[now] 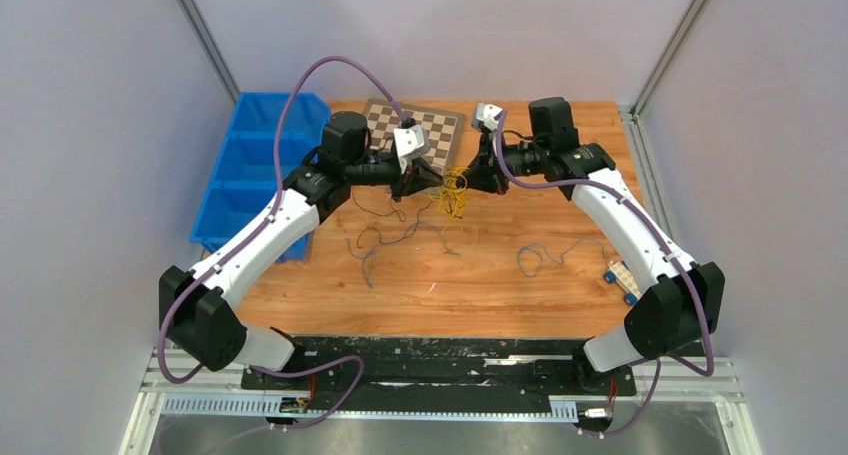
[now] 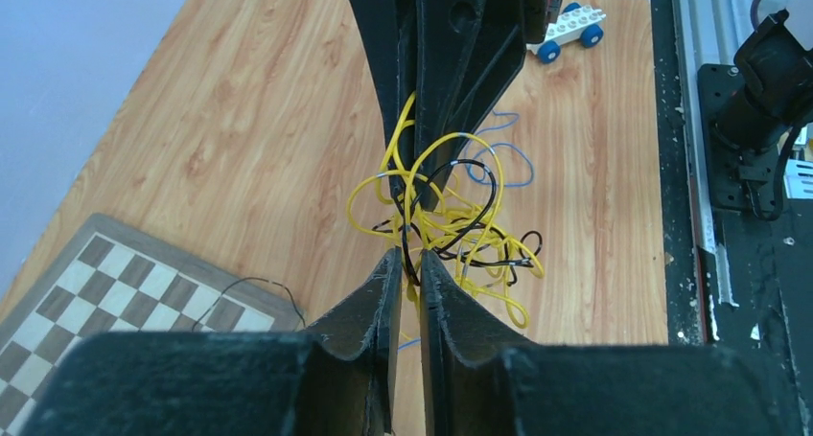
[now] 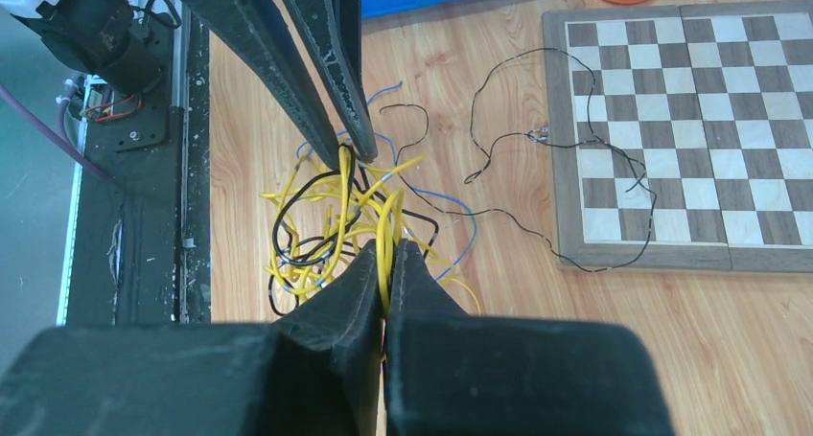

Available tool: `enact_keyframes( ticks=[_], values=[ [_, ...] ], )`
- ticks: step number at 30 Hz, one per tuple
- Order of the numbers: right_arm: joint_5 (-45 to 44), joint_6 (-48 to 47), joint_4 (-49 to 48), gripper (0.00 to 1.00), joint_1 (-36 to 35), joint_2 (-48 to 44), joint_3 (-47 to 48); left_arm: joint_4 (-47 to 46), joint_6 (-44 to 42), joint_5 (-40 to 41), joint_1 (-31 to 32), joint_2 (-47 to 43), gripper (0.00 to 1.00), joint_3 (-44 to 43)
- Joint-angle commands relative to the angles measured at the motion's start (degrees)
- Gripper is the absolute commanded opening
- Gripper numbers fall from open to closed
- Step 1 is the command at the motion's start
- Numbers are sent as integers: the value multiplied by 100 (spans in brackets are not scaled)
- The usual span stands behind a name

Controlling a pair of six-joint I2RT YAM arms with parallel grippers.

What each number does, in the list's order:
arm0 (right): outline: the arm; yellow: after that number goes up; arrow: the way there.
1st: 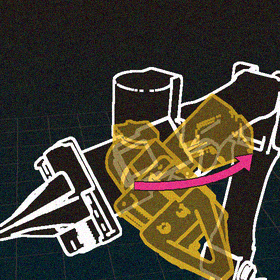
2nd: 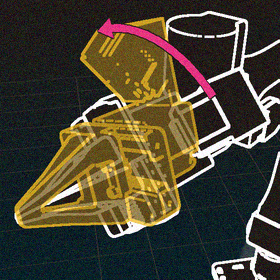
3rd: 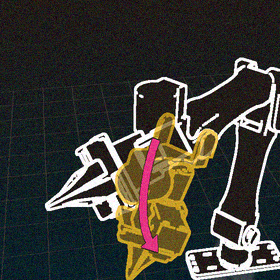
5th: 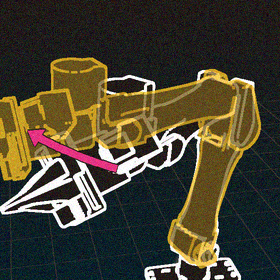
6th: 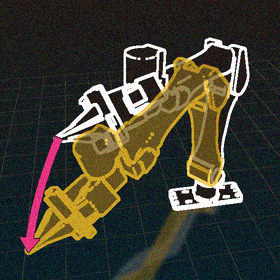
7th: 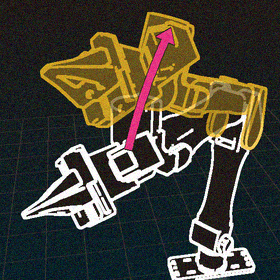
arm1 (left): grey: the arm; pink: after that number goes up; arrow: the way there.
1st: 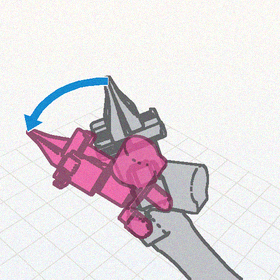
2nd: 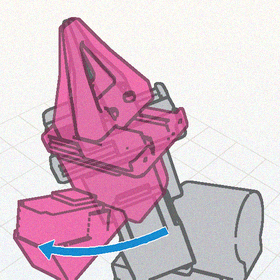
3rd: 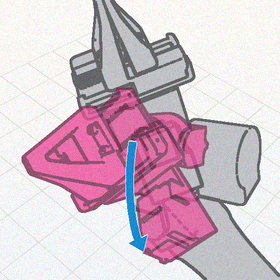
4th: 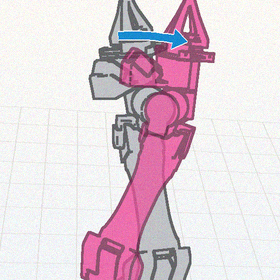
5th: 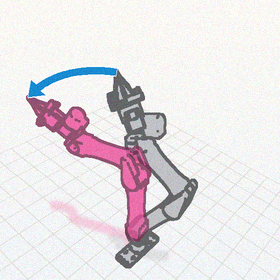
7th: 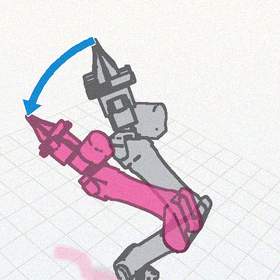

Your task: Untangle the cables

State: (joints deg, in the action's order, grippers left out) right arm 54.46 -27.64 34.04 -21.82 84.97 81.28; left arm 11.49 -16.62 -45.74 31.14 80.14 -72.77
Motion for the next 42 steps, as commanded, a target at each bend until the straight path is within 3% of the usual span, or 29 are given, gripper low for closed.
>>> enact_keyframes(
  ticks=[1, 2, 4, 12, 24, 29, 33, 34, 36, 37, 39, 42],
  values=[
    [35, -166, -2, 0, -49, -173, 49, -97, 112, 27, 9, -45, 16, -159],
    [-16, -182, -5, 0, -43, -171, 28, -134, 150, 33, 8, -61, 5, -146],
    [-156, -237, -5, 0, -40, -158, -51, -175, 249, 62, 0, -113, 0, -129],
    [-612, -194, -19, 0, 462, 244, -295, -333, 792, 115, -169, -438, 0, -198],
    [-1451, -476, -20, 0, 1543, 971, -658, -1089, 2322, 469, -995, -686, 0, -647],
    [-1302, -491, -14, 0, 2085, 1196, -685, -1408, 3015, 459, -1373, -693, 0, -790],
    [-477, -579, 188, 0, 2344, 1056, -611, -1105, 2698, -77, -1489, -591, 0, -907],
    [-172, -590, 252, 0, 2329, 980, -586, -929, 2361, -283, -1453, -550, 3, -950],
    [311, -550, 361, 0, 2232, 807, -519, -313, 1831, -603, -1305, -410, 31, -1070],
    [451, -510, 389, 0, 2058, 708, -492, -19, 1663, -695, -1256, -347, 51, -1059],
    [580, -482, 448, 0, 1739, 497, -444, 234, 1149, -733, -1012, -323, 62, -935],
    [621, -411, 468, 0, 1288, 178, -433, 588, 276, -629, -732, -289, 66, -820]
  ],
)
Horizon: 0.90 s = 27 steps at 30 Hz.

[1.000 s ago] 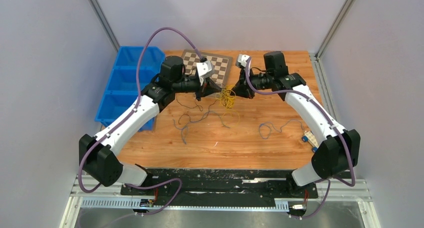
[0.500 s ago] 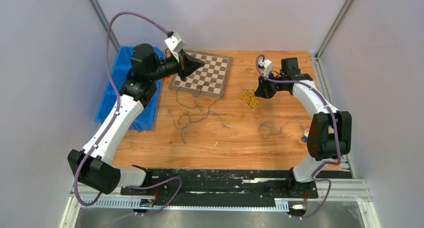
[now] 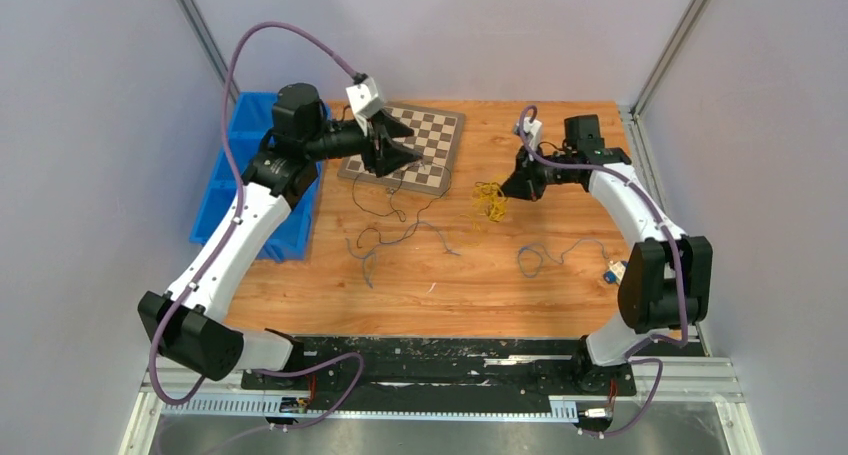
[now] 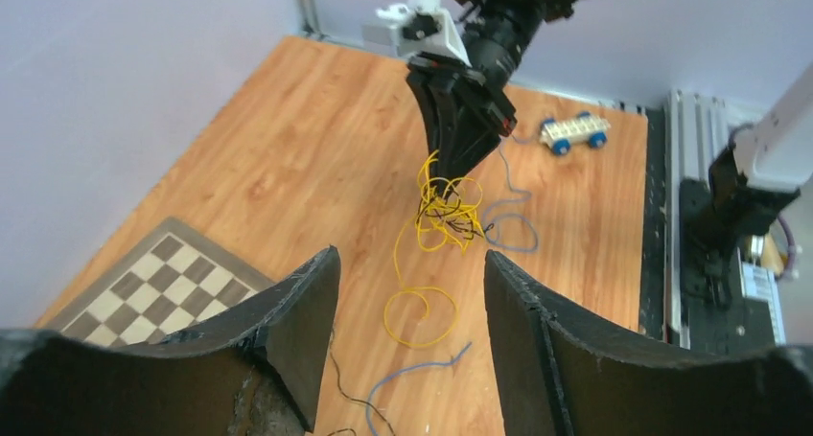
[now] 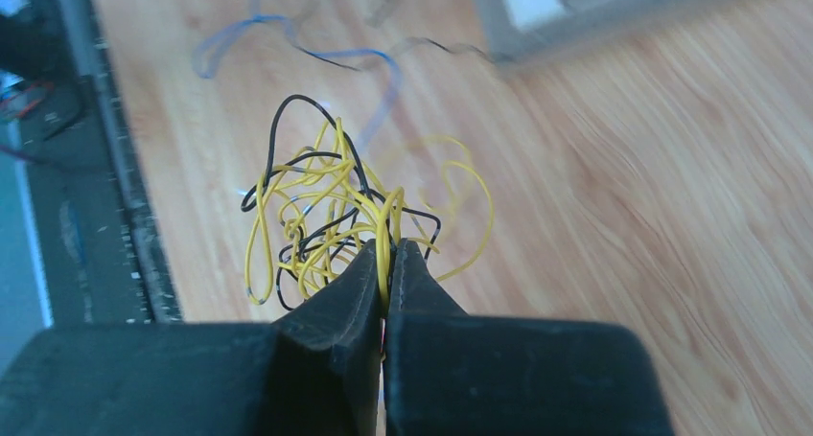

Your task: Untangle the cables

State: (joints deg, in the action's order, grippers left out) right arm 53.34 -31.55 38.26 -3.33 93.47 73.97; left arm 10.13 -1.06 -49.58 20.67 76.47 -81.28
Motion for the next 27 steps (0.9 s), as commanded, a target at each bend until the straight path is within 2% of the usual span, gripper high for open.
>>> enact_keyframes(
  ticks=[1, 7, 15, 18, 20, 25, 27],
  values=[
    [693, 35, 40, 0, -697, -762, 301, 818, -1431, -245, 441, 136, 66, 30],
    [476, 287, 32, 0, -1347, -1020, 485, 1512, -2214, -378, 886, 420, 67, -19],
    [395, 446, 37, 0, -1776, -1050, 518, 1740, -2407, -355, 1130, 557, 65, 140],
    [372, 473, 9, 0, -1844, -1054, 533, 1762, -2408, -363, 1138, 610, 61, 202],
    [372, 509, -16, 0, -1860, -1066, 558, 1777, -2412, -374, 1148, 641, 54, 244],
    [349, 513, -34, 0, -1869, -1057, 573, 1917, -2486, -433, 1170, 663, 21, 258],
    [353, 511, -42, 0, -1864, -1058, 564, 1899, -2477, -463, 1170, 628, 13, 280]
  ],
)
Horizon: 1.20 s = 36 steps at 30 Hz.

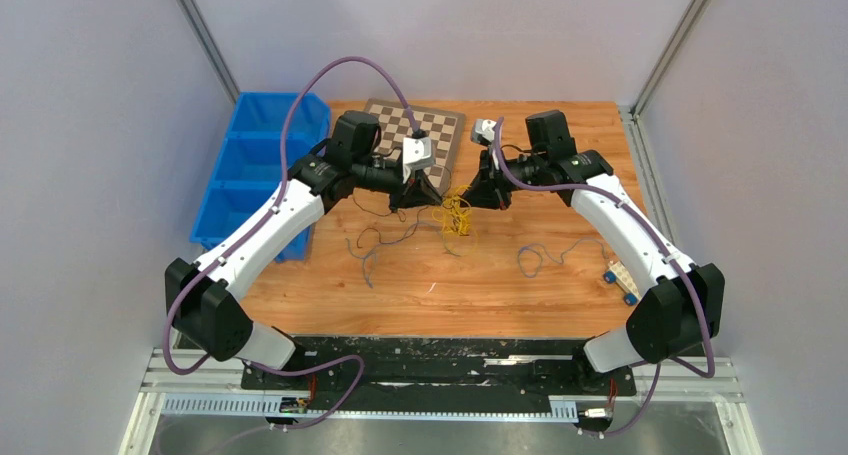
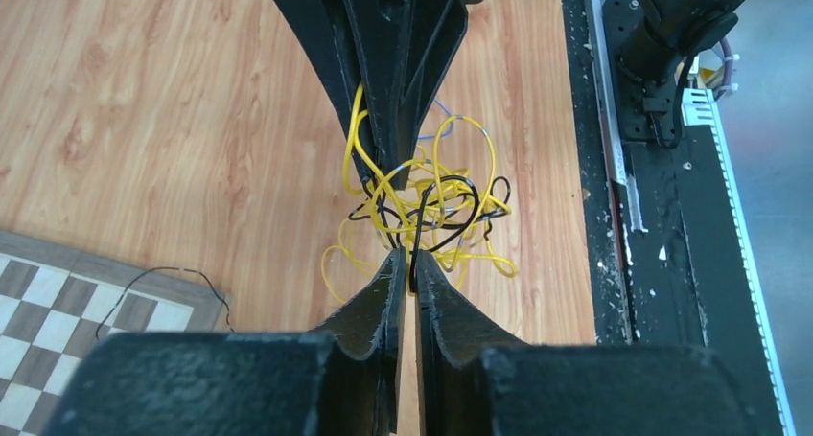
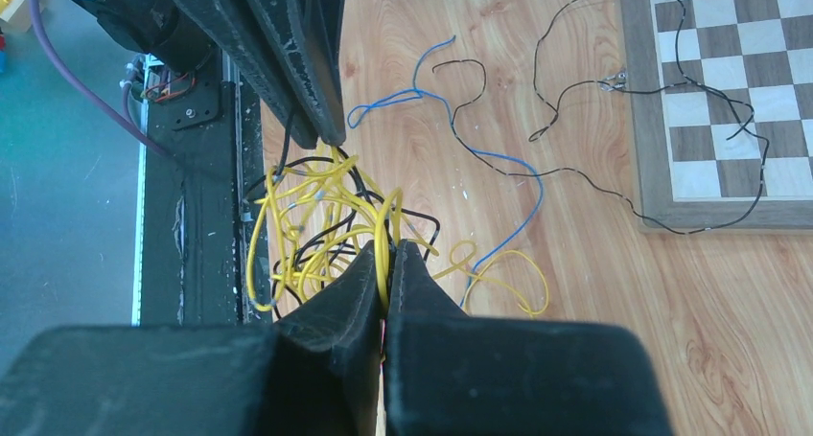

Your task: Untangle the cables

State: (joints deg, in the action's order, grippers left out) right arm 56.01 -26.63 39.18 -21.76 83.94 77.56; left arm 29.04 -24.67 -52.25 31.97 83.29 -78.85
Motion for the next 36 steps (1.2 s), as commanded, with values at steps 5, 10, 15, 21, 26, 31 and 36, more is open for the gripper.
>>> enact_keyframes(
  ticks=[5, 10, 15, 21, 26, 31, 36],
  values=[
    [19, 62, -167, 0, -25, -57, 207, -130, 82, -260, 54, -127, 0, 74],
    [-595, 57, -264, 0, -26, 121, 89, -1021, 1055, -514, 53, -510, 0, 267],
    [-1098, 268, -285, 1, -5, 566, 141, -2027, 2583, -878, 55, -681, 0, 231],
    [-1117, 462, -330, 1, 16, 827, 395, -2629, 3831, -1271, 58, -714, 0, 237],
    [-1213, 493, -399, 1, 189, 1079, 366, -3498, 4906, -1245, 55, -855, 0, 336],
    [-984, 673, -399, 3, 523, 1423, 423, -4204, 6104, -1243, 55, -961, 0, 361],
    [-1065, 556, -398, 4, 704, 1720, 432, -5897, 7731, -1209, 56, -869, 0, 225]
  ],
)
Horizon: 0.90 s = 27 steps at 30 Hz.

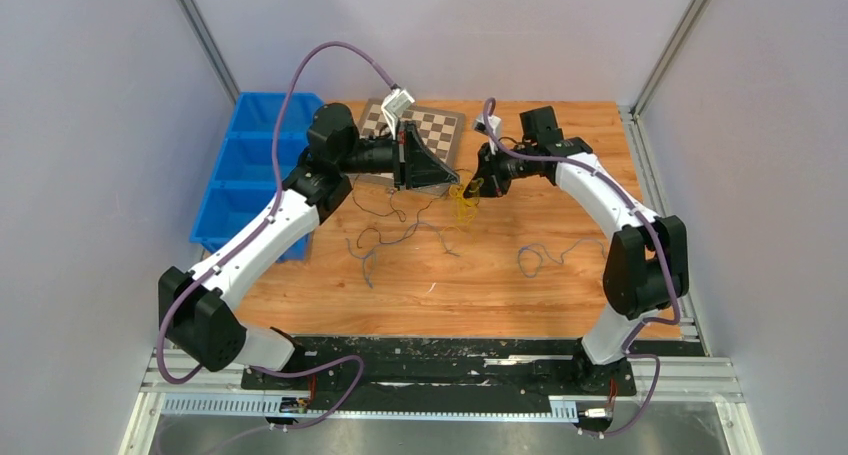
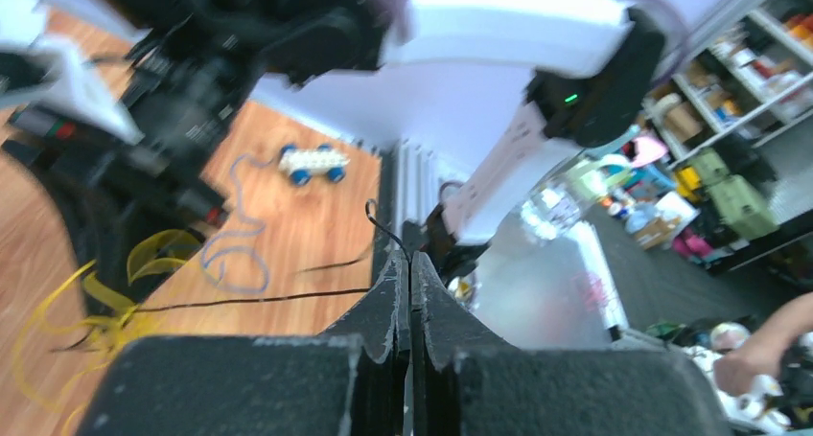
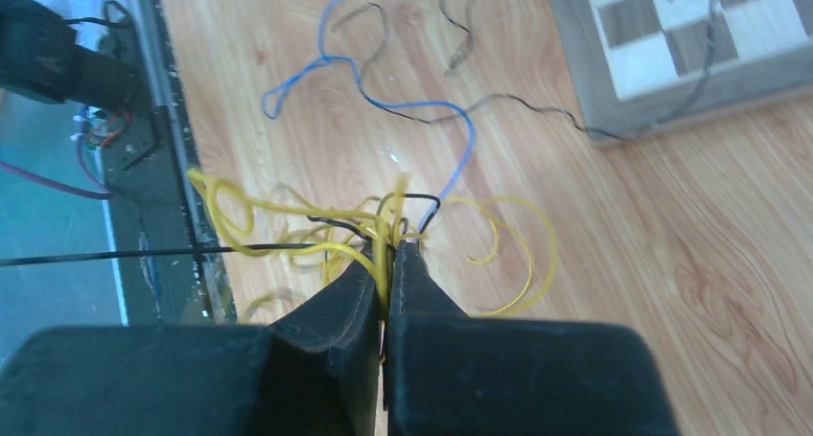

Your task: Untangle the cables

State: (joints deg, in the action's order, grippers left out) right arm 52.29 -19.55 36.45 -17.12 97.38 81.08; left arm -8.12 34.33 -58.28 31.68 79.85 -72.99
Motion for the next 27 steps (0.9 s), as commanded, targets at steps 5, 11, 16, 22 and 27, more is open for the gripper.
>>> enact_keyframes(
  ticks=[5, 11, 16, 22, 27],
  values=[
    [-880, -310, -133, 4, 443, 773, 65, -2373, 2142, -446, 74, -341, 0, -1300],
    [-962, -426, -141, 4, 936, 1322, 65, -1931, 1964, -215, -57, -38, 0, -2719],
    [-989, -460, -159, 3, 1488, 1675, 115, -1765, 1975, 17, -261, 332, 0, -3923],
    [-1308, -545, -198, 3, 2018, 2019, 184, -1518, 1734, 357, -416, 863, 0, -5507],
    [-1551, -591, -235, 0, 2237, 2239, 251, -1430, 1330, 820, -462, 1102, 0, -6241]
  ],
)
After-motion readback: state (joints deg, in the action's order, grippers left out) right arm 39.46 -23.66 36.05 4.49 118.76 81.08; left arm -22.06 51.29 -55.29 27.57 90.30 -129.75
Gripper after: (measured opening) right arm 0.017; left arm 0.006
